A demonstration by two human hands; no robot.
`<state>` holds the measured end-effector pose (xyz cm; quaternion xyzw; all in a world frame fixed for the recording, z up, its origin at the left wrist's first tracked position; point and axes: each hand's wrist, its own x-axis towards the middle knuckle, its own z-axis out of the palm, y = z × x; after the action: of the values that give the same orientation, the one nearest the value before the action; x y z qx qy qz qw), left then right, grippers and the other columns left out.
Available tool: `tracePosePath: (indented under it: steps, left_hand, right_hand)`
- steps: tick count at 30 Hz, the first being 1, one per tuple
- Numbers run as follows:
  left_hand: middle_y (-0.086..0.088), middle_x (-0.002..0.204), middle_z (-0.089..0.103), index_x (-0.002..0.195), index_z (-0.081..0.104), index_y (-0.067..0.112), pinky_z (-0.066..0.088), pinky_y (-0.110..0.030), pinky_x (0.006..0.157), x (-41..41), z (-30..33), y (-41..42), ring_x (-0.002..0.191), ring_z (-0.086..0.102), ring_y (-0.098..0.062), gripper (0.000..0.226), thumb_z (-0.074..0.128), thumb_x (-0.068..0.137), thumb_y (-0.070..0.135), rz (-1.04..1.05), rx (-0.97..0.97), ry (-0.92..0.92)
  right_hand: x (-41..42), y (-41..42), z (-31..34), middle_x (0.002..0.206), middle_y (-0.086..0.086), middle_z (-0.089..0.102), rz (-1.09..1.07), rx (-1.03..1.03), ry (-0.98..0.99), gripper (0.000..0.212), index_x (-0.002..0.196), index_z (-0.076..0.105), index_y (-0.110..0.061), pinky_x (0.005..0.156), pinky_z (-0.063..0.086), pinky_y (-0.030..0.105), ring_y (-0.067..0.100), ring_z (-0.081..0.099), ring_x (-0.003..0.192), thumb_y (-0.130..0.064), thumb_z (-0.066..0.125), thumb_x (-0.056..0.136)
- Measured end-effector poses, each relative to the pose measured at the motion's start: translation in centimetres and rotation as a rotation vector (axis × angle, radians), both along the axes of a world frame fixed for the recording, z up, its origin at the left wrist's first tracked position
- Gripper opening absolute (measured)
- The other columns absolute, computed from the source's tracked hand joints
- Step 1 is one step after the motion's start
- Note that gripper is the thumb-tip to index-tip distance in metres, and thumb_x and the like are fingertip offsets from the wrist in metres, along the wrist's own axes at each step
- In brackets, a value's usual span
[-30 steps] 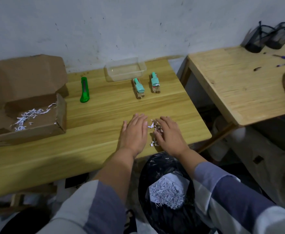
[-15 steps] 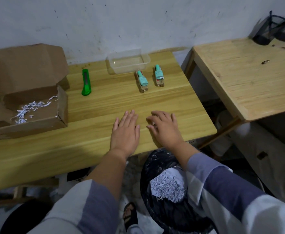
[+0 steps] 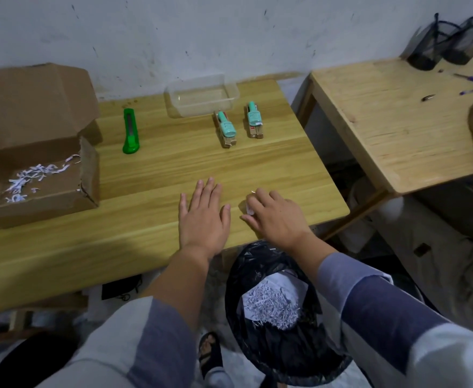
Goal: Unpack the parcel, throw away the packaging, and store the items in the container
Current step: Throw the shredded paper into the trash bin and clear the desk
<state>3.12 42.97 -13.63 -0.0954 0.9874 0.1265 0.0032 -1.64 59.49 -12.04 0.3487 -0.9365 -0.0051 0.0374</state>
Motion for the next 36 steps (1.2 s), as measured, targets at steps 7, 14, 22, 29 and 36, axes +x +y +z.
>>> tracePosePath:
  steps: [7,14,22,29,36]
  left_hand:
    - [0.007,0.161,0.011,0.15,0.021,0.023,-0.001,-0.045,0.12,0.0,-0.3,0.0,0.149,0.0,-0.011,0.055,0.023,0.099,0.043,0.004,0.0,0.024]
    - [0.007,0.161,0.012,0.15,0.022,0.023,-0.001,-0.044,0.12,0.1,-0.3,0.0,0.149,0.001,-0.011,0.055,0.023,0.099,0.043,0.006,0.003,0.042]
    - [0.006,0.161,0.014,0.149,0.024,0.022,0.002,-0.046,0.12,-0.1,-0.1,0.0,0.149,0.004,-0.012,0.054,0.026,0.098,0.042,0.008,0.003,0.034]
    - [0.004,0.162,0.006,0.152,0.013,0.021,0.001,-0.048,0.12,0.0,0.0,-0.1,0.149,-0.001,-0.015,0.06,0.022,0.098,0.045,-0.024,-0.047,-0.04]
    - [0.002,0.162,0.007,0.152,0.013,0.02,0.0,-0.049,0.12,0.0,0.0,-0.2,0.149,0.0,-0.017,0.06,0.023,0.098,0.044,-0.04,-0.051,-0.033]
  right_hand:
    - [-1.2,-0.6,0.2,0.099,0.017,0.063,-0.077,-0.067,-0.105,0.025,0.108,0.052,-0.005,0.052,0.037,0.038,0.04,0.065,0.074,-0.024,0.039,0.098]
    - [-2.0,0.1,1.2,0.079,0.014,0.062,-0.375,-0.508,-0.334,0.02,0.094,0.053,-0.005,0.058,0.044,0.038,0.031,0.059,0.069,-0.021,0.043,0.098]
    - [-1.1,3.4,3.0,0.07,0.002,0.055,-0.622,-0.796,-0.326,0.017,0.089,0.058,-0.006,0.047,0.033,0.012,0.009,0.046,0.056,-0.02,0.051,0.096]
    - [6.5,7.9,1.0,0.065,0.009,0.056,-0.67,-0.639,-0.301,0.02,0.089,0.055,-0.005,0.051,0.034,0.029,0.03,0.056,0.059,-0.021,0.048,0.097]
    - [8.8,10.3,-3.8,0.12,0.014,0.065,-0.73,-0.337,-0.706,0.024,0.113,0.065,-0.016,0.085,0.052,0.038,0.032,0.063,0.103,-0.022,0.055,0.091]
